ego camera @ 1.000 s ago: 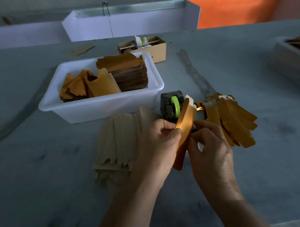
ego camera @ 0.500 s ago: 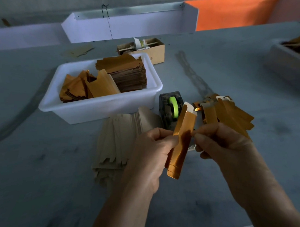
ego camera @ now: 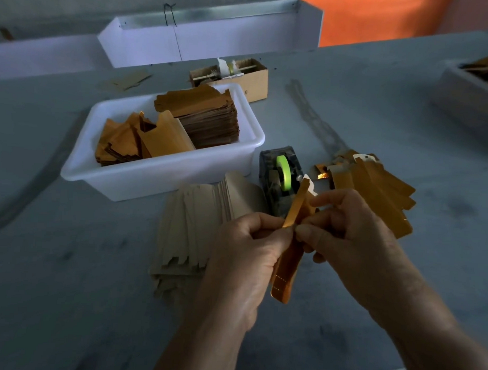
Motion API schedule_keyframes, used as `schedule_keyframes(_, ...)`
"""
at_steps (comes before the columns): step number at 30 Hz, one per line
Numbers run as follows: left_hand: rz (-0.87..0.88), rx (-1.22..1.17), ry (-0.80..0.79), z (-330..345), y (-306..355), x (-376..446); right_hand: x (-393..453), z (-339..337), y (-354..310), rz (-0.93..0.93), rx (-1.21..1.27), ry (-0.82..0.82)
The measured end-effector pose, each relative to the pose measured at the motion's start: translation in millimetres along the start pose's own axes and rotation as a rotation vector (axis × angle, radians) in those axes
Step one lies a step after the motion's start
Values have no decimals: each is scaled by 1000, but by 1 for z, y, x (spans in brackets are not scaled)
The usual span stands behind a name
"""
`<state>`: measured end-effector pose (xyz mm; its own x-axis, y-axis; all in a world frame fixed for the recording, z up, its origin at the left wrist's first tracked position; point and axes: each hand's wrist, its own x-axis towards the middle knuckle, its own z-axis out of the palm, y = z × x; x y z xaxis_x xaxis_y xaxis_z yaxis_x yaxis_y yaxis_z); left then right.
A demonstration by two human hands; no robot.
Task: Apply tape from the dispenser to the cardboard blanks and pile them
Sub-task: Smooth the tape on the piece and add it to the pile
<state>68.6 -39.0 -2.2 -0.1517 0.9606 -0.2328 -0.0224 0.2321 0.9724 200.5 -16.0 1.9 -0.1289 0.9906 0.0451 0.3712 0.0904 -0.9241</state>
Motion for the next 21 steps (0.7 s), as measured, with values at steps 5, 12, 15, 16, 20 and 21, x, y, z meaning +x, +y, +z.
schedule_keyframes(5, 7, 7, -69, -5, -2, 0, 2, 2, -1, 15, -52, 31)
schedule_keyframes(12, -6, -37, -138, -6, -2, 0, 1, 1, -5, -5, -176, 50)
schedule_keyframes(15, -5, -12, -101, -4, -2, 1, -1, 3, -5, -16, -216, 63)
schedule_keyframes(16, 2, 0, -81, -3, -4, 1, -1, 4, -5, -10, -215, 59)
schedule_keyframes(20, 63, 64, 3, 0, -6, -1, -2, 4, -6, 23, -197, 13)
schedule_keyframes(21, 83, 82, 21, 1, -7, -2, -2, 4, -7, 30, -196, 5)
